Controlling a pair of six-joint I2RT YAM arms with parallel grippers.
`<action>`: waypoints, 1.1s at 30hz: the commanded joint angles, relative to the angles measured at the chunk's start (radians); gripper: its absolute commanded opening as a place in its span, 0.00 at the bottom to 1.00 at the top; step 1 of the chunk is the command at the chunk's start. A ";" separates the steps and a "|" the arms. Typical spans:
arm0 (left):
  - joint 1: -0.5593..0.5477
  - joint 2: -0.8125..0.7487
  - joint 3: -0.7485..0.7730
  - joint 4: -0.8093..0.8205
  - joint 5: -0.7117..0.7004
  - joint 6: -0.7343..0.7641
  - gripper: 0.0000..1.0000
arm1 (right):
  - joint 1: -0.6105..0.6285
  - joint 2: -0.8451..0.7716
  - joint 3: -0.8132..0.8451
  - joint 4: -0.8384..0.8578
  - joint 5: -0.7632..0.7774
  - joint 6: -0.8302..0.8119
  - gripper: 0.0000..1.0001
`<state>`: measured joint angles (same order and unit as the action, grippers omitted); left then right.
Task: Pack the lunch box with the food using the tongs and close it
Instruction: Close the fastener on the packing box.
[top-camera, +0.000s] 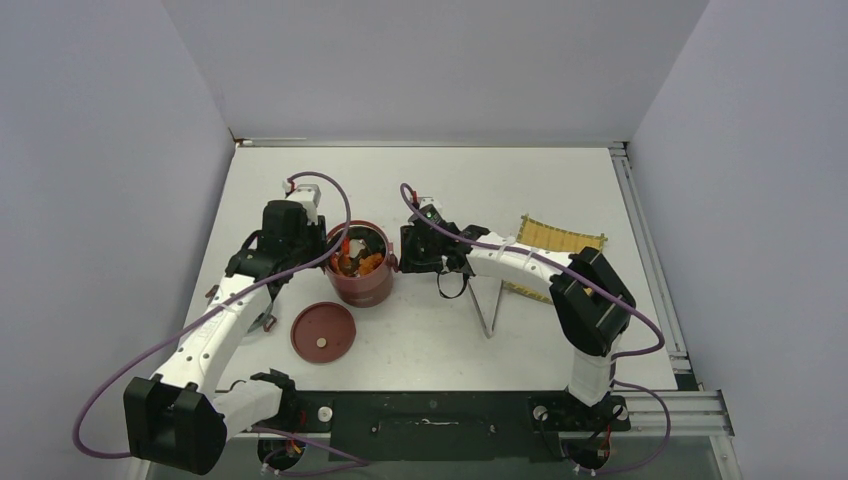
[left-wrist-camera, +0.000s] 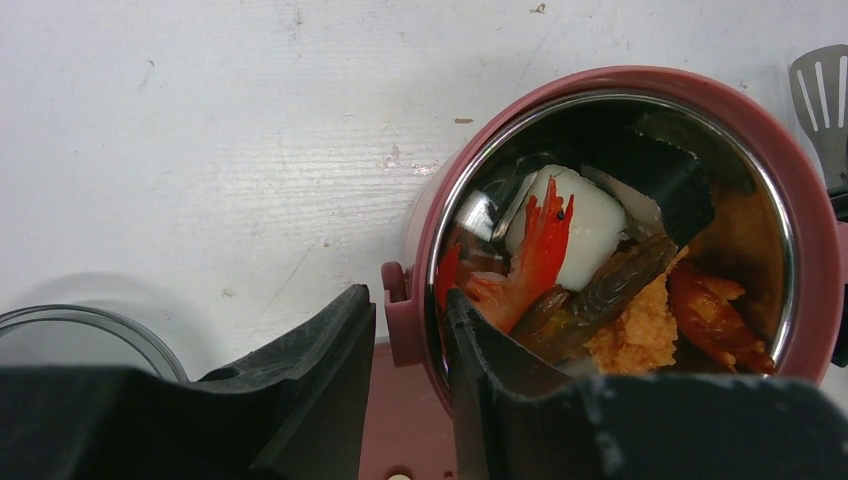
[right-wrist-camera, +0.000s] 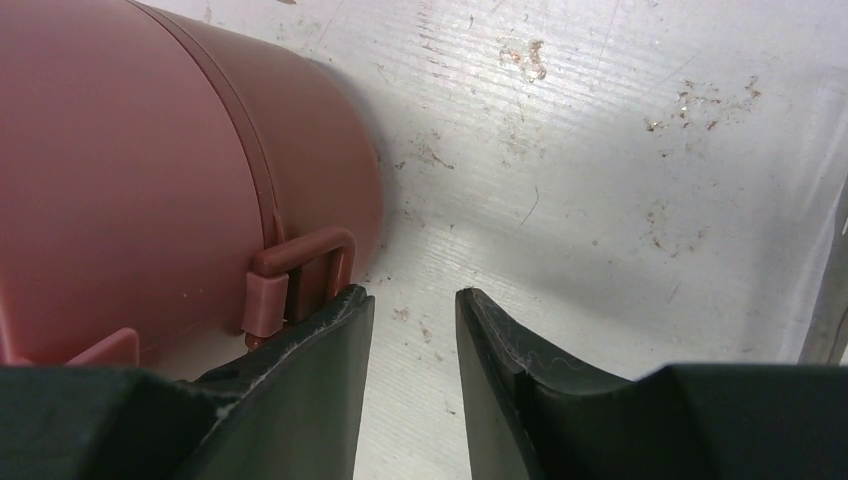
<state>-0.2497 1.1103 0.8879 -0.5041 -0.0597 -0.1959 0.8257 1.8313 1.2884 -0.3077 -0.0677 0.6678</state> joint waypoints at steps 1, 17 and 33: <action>-0.008 0.007 0.042 -0.004 -0.009 0.018 0.30 | 0.009 0.014 -0.001 0.055 -0.003 0.018 0.37; -0.027 0.019 0.045 -0.008 -0.028 0.021 0.15 | 0.023 0.030 0.008 0.076 -0.002 0.030 0.32; -0.047 -0.015 0.034 0.003 -0.105 0.009 0.00 | 0.033 0.014 -0.023 0.128 -0.031 0.158 0.24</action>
<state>-0.2840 1.1252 0.8948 -0.5045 -0.1184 -0.1940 0.8410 1.8614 1.2781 -0.2737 -0.0696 0.7574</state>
